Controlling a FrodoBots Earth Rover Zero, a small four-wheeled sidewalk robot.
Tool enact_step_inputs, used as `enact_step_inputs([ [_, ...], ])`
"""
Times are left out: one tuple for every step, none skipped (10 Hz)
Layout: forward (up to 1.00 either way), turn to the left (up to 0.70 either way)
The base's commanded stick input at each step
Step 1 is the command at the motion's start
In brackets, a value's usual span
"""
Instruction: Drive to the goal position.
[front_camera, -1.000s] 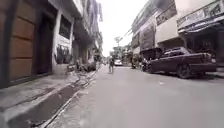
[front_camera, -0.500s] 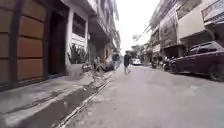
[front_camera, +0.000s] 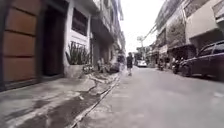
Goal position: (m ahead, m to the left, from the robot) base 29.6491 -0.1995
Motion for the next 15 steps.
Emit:
enact_step_inputs([
  [1.0, 0.0],
  [1.0, -0.22],
  [1.0, -0.25],
  [1.0, -0.02],
  [1.0, 0.0],
  [1.0, 0.0],
  [1.0, 0.0],
  [1.0, 0.0],
  [1.0, 0.0],
  [1.0, 0.0],
  [1.0, 0.0],
  [1.0, 0.0],
  [1.0, 0.0],
  [1.0, 0.0],
  [1.0, -0.18],
])
